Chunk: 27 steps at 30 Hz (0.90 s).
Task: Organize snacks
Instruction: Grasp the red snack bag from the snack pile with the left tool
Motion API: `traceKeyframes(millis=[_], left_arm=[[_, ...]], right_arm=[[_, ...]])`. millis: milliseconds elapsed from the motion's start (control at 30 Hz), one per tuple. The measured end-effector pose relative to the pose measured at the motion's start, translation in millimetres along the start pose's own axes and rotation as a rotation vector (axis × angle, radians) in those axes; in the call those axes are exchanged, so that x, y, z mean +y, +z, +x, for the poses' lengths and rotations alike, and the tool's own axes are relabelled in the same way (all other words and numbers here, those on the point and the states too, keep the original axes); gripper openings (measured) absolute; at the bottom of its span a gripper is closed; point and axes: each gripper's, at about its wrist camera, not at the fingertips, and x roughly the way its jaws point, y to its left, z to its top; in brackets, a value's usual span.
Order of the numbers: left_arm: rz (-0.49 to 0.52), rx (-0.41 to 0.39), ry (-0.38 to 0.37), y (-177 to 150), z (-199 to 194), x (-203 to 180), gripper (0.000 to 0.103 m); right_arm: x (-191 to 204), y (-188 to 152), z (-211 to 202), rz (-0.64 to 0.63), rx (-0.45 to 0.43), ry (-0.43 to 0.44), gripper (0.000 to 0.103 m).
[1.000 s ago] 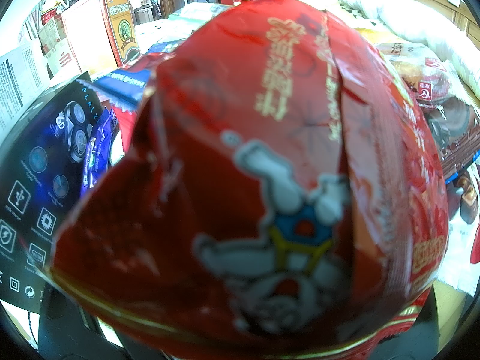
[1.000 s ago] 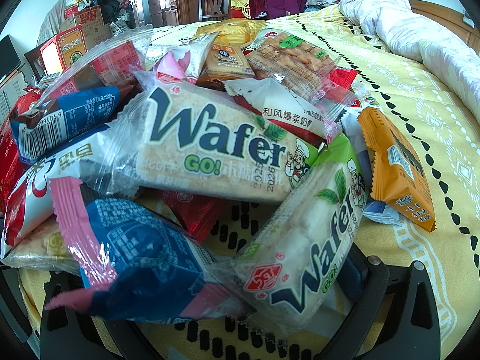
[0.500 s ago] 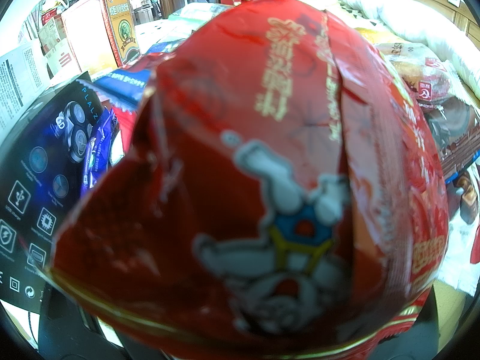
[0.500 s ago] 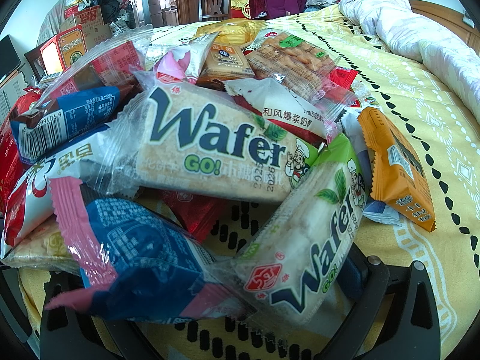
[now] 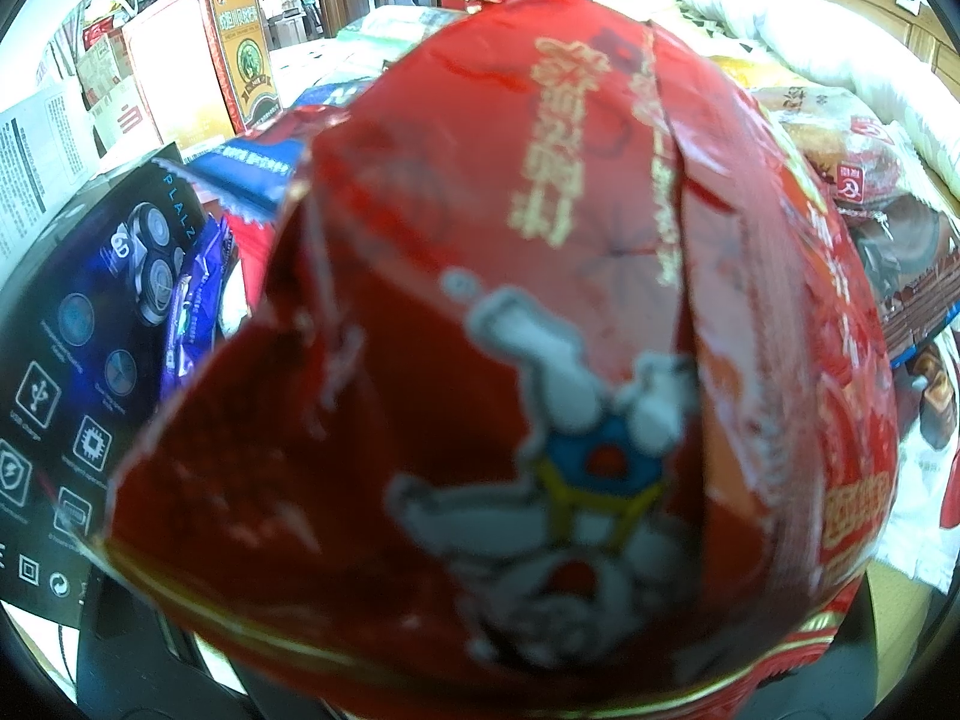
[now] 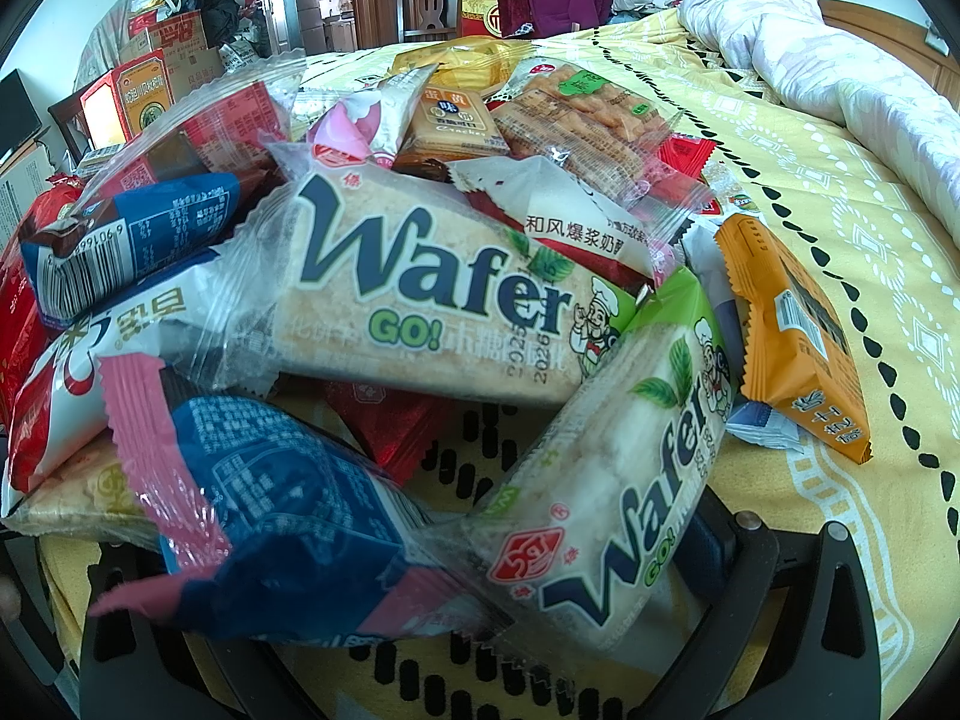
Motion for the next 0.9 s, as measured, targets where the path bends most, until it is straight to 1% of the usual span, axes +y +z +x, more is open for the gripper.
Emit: traceKeyframes(millis=[67, 133, 167, 200, 300, 400, 467, 500, 533, 600, 633, 700, 733, 767, 833, 900], left_arm=[[0.006, 0.037, -0.021, 7, 2, 6, 0.103], [0.027, 0.072, -0.074, 9, -2, 9, 0.103], [0.032, 0.072, -0.097, 7, -4, 11, 0.103], [0.044, 0.066, -0.131, 3, -11, 14, 0.103], [0.056, 0.034, -0.16, -10, -29, 17, 0.103], [0.069, 0.009, -0.203, -30, -56, 19, 0.103], [0.078, 0.004, -0.214, -44, -75, 21, 0.103], [0.072, -0.012, -0.23, -51, -90, 23, 0.103], [0.063, -0.031, -0.226, -54, -100, 24, 0.103], [0.039, -0.059, -0.226, -56, -110, 27, 0.103], [0.014, -0.092, -0.221, -53, -117, 30, 0.103], [-0.005, -0.138, -0.193, -46, -119, 30, 0.103], [-0.016, -0.138, -0.187, -41, -116, 30, 0.103], [-0.03, -0.128, -0.19, -37, -110, 29, 0.103], [-0.073, -0.098, -0.223, -28, -93, 26, 0.103], [-0.065, -0.084, -0.233, -25, -79, 13, 0.103]], right_arm=[[0, 0, 0, 0.0, 0.0, 0.0, 0.103], [0, 0, 0, 0.0, 0.0, 0.0, 0.103], [0, 0, 0, -0.001, 0.0, -0.001, 0.103], [1, 0, 0, -0.002, 0.0, -0.002, 0.103], [0, 1, 1, 0.011, 0.007, 0.014, 0.103], [0, 1, 1, 0.009, 0.005, 0.012, 0.103], [0, 1, 1, 0.008, 0.004, 0.01, 0.103], [0, 1, 1, 0.007, 0.004, 0.009, 0.103], [0, 1, 1, 0.007, 0.003, 0.009, 0.103], [0, 1, 1, 0.006, 0.003, 0.008, 0.103], [0, 1, 1, 0.005, 0.002, 0.007, 0.103], [0, 1, 1, 0.004, 0.001, 0.006, 0.103], [0, 1, 1, 0.004, 0.001, 0.006, 0.103], [0, 1, 1, 0.003, 0.001, 0.005, 0.103], [0, 1, 1, 0.003, 0.001, 0.005, 0.103], [0, 1, 1, 0.003, 0.0, 0.005, 0.103]])
